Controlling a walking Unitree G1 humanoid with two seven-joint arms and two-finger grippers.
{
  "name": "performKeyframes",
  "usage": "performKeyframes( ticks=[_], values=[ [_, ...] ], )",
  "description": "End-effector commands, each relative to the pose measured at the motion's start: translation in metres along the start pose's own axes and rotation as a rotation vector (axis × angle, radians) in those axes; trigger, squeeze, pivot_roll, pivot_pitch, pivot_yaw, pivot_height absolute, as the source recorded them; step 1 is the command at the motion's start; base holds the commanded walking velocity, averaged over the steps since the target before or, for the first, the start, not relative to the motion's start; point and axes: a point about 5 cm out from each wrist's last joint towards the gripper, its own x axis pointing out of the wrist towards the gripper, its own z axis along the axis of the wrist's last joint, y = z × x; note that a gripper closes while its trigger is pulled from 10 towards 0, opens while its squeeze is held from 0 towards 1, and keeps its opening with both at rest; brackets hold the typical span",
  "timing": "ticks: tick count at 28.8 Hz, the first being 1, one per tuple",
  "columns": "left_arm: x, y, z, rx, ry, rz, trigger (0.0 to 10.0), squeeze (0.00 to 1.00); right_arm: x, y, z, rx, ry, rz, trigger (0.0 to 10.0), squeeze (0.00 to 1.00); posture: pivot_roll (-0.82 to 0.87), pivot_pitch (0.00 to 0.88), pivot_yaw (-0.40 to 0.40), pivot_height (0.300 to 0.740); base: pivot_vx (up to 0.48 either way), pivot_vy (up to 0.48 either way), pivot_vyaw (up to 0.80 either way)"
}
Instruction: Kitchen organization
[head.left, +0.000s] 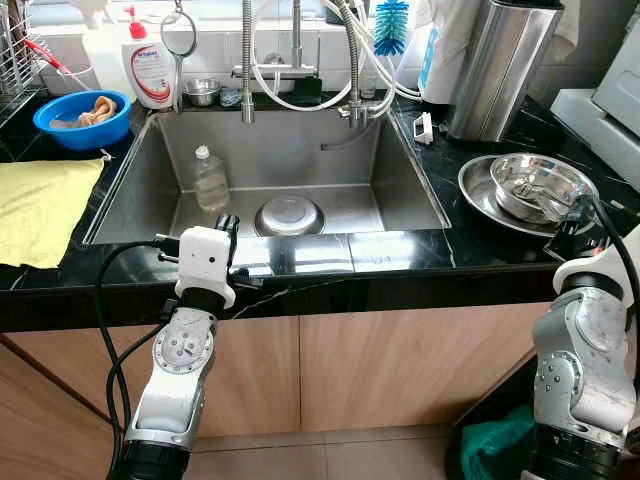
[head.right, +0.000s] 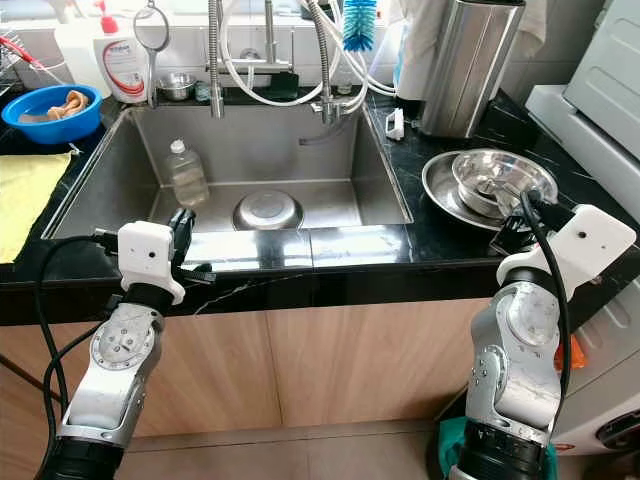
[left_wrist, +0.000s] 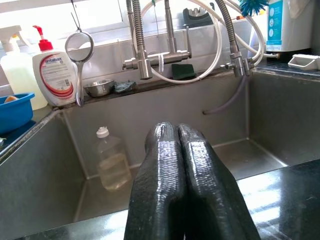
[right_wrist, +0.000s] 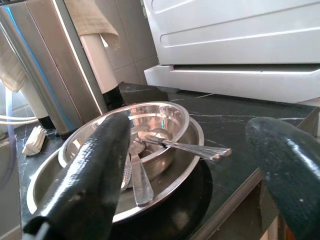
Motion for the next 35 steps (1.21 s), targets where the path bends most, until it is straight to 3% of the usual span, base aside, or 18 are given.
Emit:
performKeyframes(
  ticks=[1, 2, 3, 6, 7, 13, 14, 15, 17, 19, 20, 21, 22, 35],
  values=[
    [0.000, 0.001, 0.000, 0.020, 0.006, -0.001, 10.0, 0.00, 0.001, -0.001, -0.003, 0.006, 0.013, -0.009, 7.8, 0.00, -0.10, 0.000, 0.000, 0.731, 0.000, 0.000, 0.00],
    [0.000, 0.001, 0.000, 0.020, 0.006, -0.001, 10.0, 0.00, 0.001, -0.001, -0.003, 0.006, 0.013, -0.010, 7.8, 0.00, -0.10, 0.000, 0.000, 0.731, 0.000, 0.000, 0.00],
    [0.000, 0.001, 0.001, 0.020, 0.006, -0.001, 10.0, 0.00, 0.001, -0.001, -0.004, 0.007, 0.016, -0.013, 10.0, 0.00, -0.10, 0.000, 0.001, 0.731, 0.000, 0.000, 0.00],
    [0.000, 0.000, 0.000, 0.021, 0.007, -0.004, 10.0, 0.00, 0.001, -0.002, -0.005, 0.013, 0.019, -0.019, 10.0, 0.00, -0.10, 0.000, 0.001, 0.731, 0.000, 0.000, 0.00],
    [0.000, 0.000, 0.000, 0.021, 0.007, -0.004, 10.0, 0.00, 0.002, -0.002, -0.005, 0.021, 0.017, -0.024, 0.0, 0.00, -0.10, 0.000, 0.004, 0.731, 0.000, 0.000, 0.00],
    [0.000, -0.001, 0.001, 0.020, 0.005, -0.008, 10.0, 0.00, 0.002, -0.003, -0.003, 0.026, 0.009, -0.029, 0.0, 0.00, -0.10, 0.000, 0.005, 0.731, 0.000, 0.000, 0.00],
    [0.001, -0.001, 0.001, 0.020, 0.004, -0.010, 10.0, 0.00, 0.002, -0.002, -0.004, 0.029, 0.011, -0.022, 0.5, 0.00, -0.11, 0.000, 0.007, 0.731, 0.000, 0.000, 0.00],
    [0.001, -0.002, 0.001, 0.019, 0.003, -0.012, 10.0, 0.00, 0.002, -0.001, -0.004, 0.034, 0.012, -0.019, 2.5, 0.00, -0.11, 0.000, 0.007, 0.731, 0.000, 0.000, 0.00],
    [0.001, -0.002, 0.001, 0.019, 0.002, -0.013, 10.0, 0.00, 0.002, -0.001, -0.004, 0.037, 0.012, -0.018, 2.5, 0.00, -0.11, 0.000, 0.008, 0.731, 0.000, 0.000, 0.00],
    [0.002, -0.003, 0.002, 0.020, -0.003, -0.016, 10.0, 0.00, 0.001, 0.002, -0.003, 0.047, 0.006, -0.010, 4.5, 0.00, -0.11, 0.000, 0.009, 0.731, 0.000, 0.000, 0.00],
    [0.002, -0.003, 0.002, 0.020, -0.003, -0.016, 10.0, 0.00, 0.001, 0.002, -0.003, 0.047, 0.006, -0.010, 4.5, 0.00, -0.11, 0.000, 0.009, 0.731, 0.000, 0.000, 0.00],
    [0.002, -0.002, 0.003, 0.021, -0.004, -0.015, 10.0, 0.00, 0.002, 0.002, -0.002, 0.047, 0.005, -0.011, 9.3, 0.00, -0.11, 0.000, 0.009, 0.731, 0.000, 0.000, 0.00],
    [0.003, -0.002, 0.003, 0.020, -0.006, -0.014, 10.0, 0.00, 0.002, 0.002, -0.002, 0.048, 0.003, -0.010, 10.0, 0.00, -0.11, 0.000, 0.009, 0.731, 0.000, 0.000, 0.00],
    [0.003, 0.000, 0.003, 0.023, -0.011, -0.006, 10.0, 0.00, 0.002, 0.018, 0.014, 0.091, -0.084, 0.072, 10.0, 0.00, -0.11, 0.000, 0.006, 0.731, 0.000, 0.000, 0.00]
  ],
)
